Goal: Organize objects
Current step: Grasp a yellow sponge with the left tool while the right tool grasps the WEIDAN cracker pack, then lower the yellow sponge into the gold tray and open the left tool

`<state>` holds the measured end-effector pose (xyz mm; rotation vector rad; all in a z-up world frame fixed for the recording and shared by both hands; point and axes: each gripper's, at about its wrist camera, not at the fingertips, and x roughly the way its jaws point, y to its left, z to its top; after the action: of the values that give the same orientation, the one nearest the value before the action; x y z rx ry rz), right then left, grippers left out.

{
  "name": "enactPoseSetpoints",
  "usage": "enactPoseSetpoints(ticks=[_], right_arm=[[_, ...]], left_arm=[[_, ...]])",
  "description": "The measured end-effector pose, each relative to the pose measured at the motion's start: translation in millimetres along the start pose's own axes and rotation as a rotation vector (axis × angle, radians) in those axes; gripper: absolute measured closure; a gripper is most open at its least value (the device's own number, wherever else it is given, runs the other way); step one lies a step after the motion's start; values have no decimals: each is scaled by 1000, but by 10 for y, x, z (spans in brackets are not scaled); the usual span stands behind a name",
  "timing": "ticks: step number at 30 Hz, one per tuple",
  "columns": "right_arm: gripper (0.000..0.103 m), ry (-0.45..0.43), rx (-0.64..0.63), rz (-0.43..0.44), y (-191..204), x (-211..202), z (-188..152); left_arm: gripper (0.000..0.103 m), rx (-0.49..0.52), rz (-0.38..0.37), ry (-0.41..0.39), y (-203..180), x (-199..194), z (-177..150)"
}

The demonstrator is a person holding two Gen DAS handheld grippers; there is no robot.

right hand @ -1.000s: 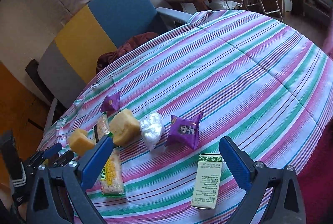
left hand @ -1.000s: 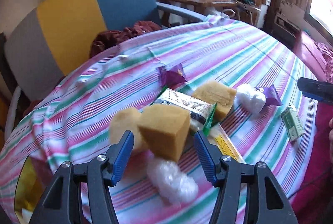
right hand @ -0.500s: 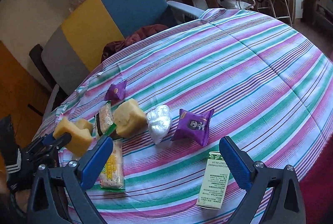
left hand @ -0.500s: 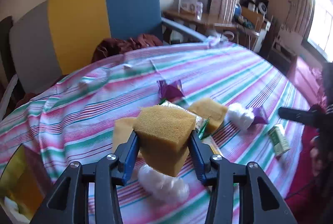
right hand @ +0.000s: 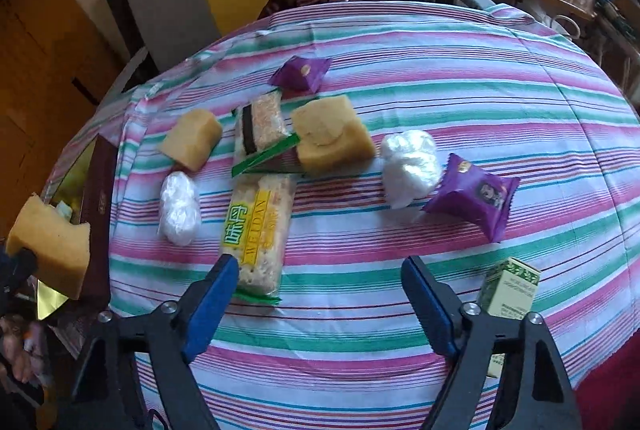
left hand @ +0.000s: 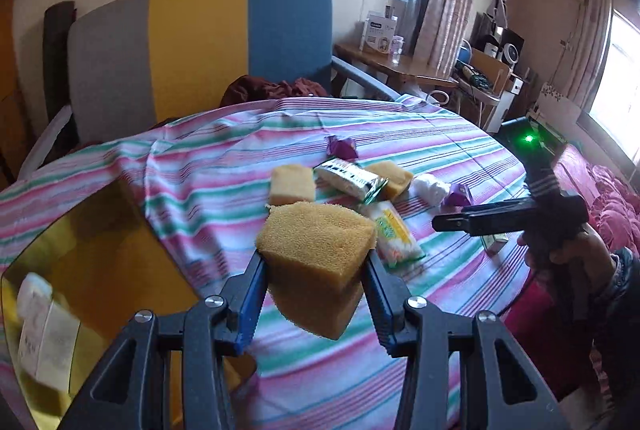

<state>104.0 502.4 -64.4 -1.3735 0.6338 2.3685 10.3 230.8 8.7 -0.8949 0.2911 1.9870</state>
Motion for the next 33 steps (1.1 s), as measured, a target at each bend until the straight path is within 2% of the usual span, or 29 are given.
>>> enactPoseSetpoints(ticks=[7,12,14,16,17,18,19,24,28,33], right_arm=[[25,41,-6,-46,297,288,145],[26,64,9,-39,343,529,190],[32,89,-13,-64,379,641,176],[38,79,-73,-100,451,663,144],[44,76,-105,-119,487,667,130],[54,68,-129,-145,511,668,120],[55,65,-140,-153,519,668,114],[55,68,-169,-159,528,686,95],[55,65,-171,-146,499,685,91],[55,57,-173,-148,480,659,62]], left_arm=[[56,-110,26,-31,310,-335,-252],[56,-160,79,-69,542,-604,-373],[56,-189,121,-78,666,-729,-437],[56,-226,173,-83,820,-852,-513],[56,-249,201,-85,905,-919,-557],[56,-273,229,-86,996,-985,-602],[56,-300,261,-86,1099,-1053,-654],[56,-399,408,-53,1544,-1308,-937],[56,-422,441,15,1693,-1275,-1120],[56,-401,437,75,1726,-1090,-1204]])
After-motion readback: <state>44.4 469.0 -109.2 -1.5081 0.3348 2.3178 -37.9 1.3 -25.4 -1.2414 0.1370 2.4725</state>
